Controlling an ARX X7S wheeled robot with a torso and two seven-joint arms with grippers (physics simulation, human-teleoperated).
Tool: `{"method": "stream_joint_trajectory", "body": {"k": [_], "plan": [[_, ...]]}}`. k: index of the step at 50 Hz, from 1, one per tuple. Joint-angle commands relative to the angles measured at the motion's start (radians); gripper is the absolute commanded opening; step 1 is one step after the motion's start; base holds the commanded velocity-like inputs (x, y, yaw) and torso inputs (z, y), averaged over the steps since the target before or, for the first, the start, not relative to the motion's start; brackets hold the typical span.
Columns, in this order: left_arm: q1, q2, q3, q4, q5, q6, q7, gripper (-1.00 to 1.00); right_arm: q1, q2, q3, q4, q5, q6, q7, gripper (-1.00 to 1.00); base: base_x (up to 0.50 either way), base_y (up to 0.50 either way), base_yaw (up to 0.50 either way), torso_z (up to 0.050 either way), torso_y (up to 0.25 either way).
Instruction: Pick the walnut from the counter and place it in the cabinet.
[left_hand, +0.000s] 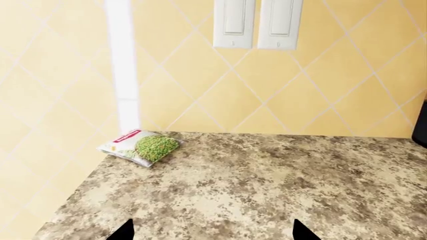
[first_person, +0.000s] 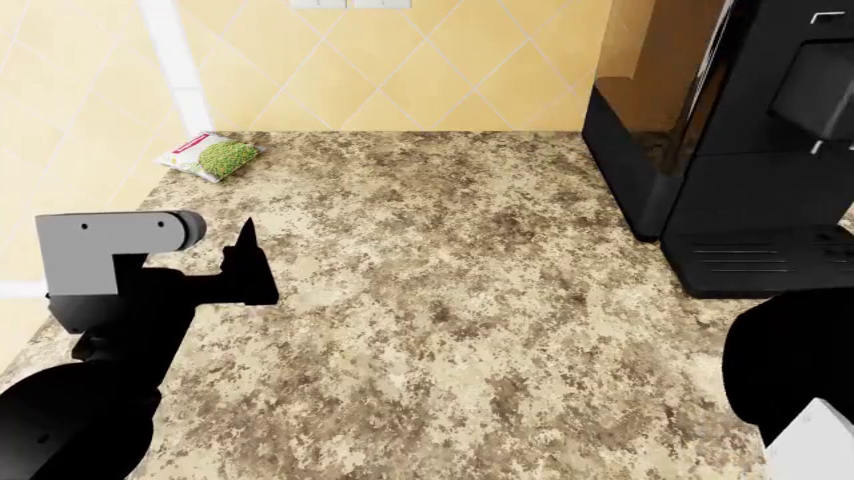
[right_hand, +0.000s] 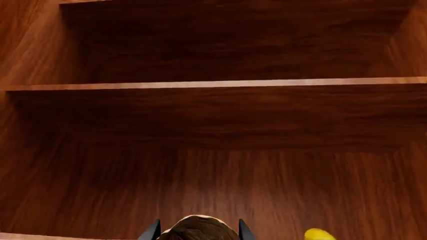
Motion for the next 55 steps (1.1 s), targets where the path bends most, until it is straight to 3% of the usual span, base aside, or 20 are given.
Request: {"method": "stream_joint_trajectory", "body": {"k": [1, 27, 55], "plan": [[-0.007, -0.003, 0.006, -0.001, -0.005, -0.002, -0.004, 1.00, 0.075, 0.011, -0.046, 0.070, -0.062, -0.057, -0.041, -1.00, 0.00, 0.00, 0.00, 0.000, 0.000], [-0.022, -0.013, 0.025, -0.013, -0.007, 0.001, -0.012, 1.00, 0.217, 0.051, -0.175, 0.302, -0.257, -0.266, -0.187, -1.00, 0.00, 0.00, 0.00, 0.000, 0.000], [-0.027, -0.020, 0.035, -0.031, -0.010, 0.013, -0.016, 1.00, 0.446, -0.011, -0.281, 0.901, -0.397, -0.464, -0.417, -1.00, 0.00, 0.00, 0.00, 0.000, 0.000]]}}
